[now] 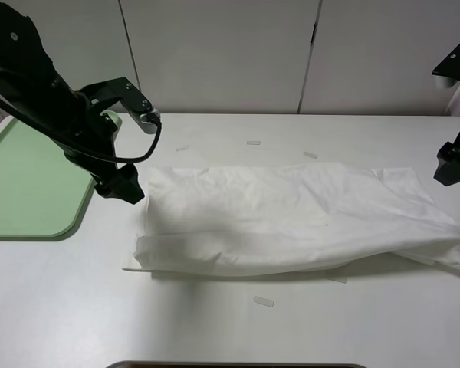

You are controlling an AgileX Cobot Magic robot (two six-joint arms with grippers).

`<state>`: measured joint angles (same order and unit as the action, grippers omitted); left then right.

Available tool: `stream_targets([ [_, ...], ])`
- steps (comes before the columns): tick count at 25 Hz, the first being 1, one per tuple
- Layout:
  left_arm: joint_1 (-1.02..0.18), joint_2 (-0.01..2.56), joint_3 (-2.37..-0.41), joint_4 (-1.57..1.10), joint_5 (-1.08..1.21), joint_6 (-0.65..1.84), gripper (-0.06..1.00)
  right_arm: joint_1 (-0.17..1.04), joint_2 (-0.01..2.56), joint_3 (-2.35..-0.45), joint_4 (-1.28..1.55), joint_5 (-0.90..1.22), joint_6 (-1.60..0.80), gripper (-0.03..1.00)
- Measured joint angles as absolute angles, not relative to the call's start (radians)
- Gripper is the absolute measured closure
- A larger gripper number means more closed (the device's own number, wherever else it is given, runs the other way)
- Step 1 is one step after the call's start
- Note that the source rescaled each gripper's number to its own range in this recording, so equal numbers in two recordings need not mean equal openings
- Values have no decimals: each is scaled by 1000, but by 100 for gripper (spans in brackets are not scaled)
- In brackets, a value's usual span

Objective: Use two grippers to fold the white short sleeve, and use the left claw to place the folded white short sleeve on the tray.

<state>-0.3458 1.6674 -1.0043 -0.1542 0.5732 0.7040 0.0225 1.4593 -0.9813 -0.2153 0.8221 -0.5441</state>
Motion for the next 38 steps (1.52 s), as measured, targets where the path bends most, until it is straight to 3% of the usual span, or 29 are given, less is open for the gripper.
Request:
stream_targets([
  [12,-346,1583,-1025,-144,716,609,-5,22,1353,-981,-77,837,-537,-3],
  [26,-346,969,-1041,-8,956,203,-5,22,1079,-982,195,959,-369,-3],
  [38,-346,363,-736,-9,1033,98,-5,22,1043,-982,215,982,-351,-3],
])
